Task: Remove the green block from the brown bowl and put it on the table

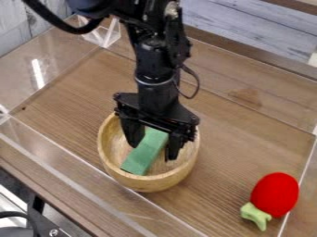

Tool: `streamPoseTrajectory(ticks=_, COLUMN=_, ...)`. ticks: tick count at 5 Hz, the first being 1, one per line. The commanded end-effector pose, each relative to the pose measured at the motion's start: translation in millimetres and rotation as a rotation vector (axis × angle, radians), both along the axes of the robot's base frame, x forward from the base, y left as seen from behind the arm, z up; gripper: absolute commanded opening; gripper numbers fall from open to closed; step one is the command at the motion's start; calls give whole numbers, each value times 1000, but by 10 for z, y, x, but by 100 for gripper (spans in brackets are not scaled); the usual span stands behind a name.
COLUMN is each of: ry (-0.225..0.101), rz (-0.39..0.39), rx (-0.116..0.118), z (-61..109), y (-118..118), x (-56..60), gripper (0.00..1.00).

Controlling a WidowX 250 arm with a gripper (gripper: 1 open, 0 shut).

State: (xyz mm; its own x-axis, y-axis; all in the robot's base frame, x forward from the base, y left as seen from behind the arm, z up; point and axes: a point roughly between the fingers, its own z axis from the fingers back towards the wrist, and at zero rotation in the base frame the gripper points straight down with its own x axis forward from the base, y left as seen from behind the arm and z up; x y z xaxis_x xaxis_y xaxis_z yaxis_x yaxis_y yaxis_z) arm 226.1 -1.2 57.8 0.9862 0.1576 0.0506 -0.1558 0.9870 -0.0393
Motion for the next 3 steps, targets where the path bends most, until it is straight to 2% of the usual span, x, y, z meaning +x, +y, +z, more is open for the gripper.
streamPoseTrajectory(ticks=1, ry=-51, rz=-16, rx=-20, z=122, y=-106, x=99, gripper=100)
streamPoseTrajectory(ticks=2, ry=-61, rz=-37, rx=-26, z=163, y=-221, x=148, gripper=100)
streamPoseTrajectory(ticks=3, ry=-57, rz=-22, rx=-22, z=115, y=-214, x=136, gripper=100)
